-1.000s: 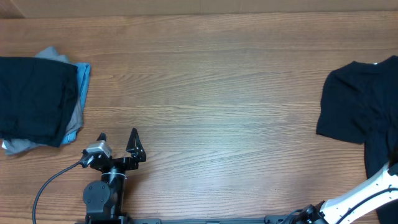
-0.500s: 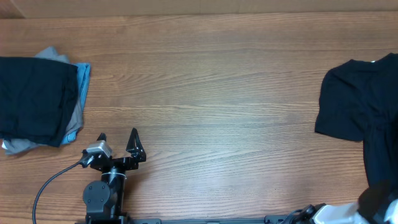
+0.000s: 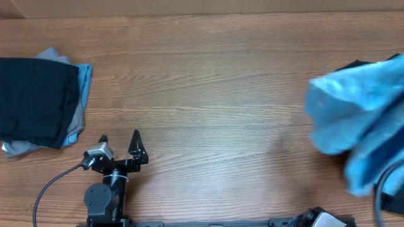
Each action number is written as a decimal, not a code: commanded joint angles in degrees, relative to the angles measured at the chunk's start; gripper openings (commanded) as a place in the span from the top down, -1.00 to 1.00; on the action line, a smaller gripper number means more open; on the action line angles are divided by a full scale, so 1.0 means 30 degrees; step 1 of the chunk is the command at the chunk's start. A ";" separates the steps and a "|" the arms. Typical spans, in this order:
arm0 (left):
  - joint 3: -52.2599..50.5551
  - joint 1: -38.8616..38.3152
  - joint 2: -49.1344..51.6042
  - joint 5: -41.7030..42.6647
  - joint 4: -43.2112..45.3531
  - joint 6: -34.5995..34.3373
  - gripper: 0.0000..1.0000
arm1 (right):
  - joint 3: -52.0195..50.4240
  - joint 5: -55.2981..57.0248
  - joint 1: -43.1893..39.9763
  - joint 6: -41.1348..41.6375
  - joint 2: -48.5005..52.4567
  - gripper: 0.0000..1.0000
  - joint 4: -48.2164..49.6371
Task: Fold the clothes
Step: 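Lift the light-blue shirt with the right gripper and pull it to center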
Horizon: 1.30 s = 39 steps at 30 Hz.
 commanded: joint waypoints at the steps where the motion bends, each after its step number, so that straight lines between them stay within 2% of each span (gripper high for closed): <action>1: -0.0102 -0.0146 -0.0197 -0.0168 0.0051 0.0430 -1.00 | 0.0036 -0.5799 0.0109 -0.0809 0.0401 0.92 0.0240; 5: -0.0102 -0.0146 -0.0197 -0.0168 0.0051 0.0430 -1.00 | 0.0036 -0.9471 0.0109 -0.2208 0.0627 0.92 0.0036; 15: -0.0102 -0.0146 -0.0197 -0.0168 0.0051 0.0430 -1.00 | 0.0036 -1.0484 0.0109 -0.5093 0.0685 0.92 -0.2798; 25: -0.0102 -0.0146 -0.0197 -0.0168 0.0051 0.0430 -1.00 | 0.0036 -1.0469 0.0109 -0.5034 0.0933 0.92 -0.2732; 29: -0.0102 -0.0146 -0.0197 -0.0168 0.0051 0.0430 -1.00 | 0.0036 -1.0506 0.0226 -0.4087 0.2069 0.92 -0.2703; 32: -0.0102 -0.0146 -0.0197 -0.0168 0.0051 0.0430 -1.00 | 0.0036 -1.1001 0.1661 -0.4065 0.3322 0.92 -0.2346; 35: -0.0102 -0.0146 -0.0197 -0.0168 0.0051 0.0430 -1.00 | 0.0036 -1.0659 0.4772 -0.3789 0.4758 0.92 -0.1719; 39: -0.0102 -0.0146 -0.0197 -0.0168 0.0051 0.0430 -1.00 | 0.0036 -0.7533 0.9245 -0.3497 0.6535 0.92 -0.1304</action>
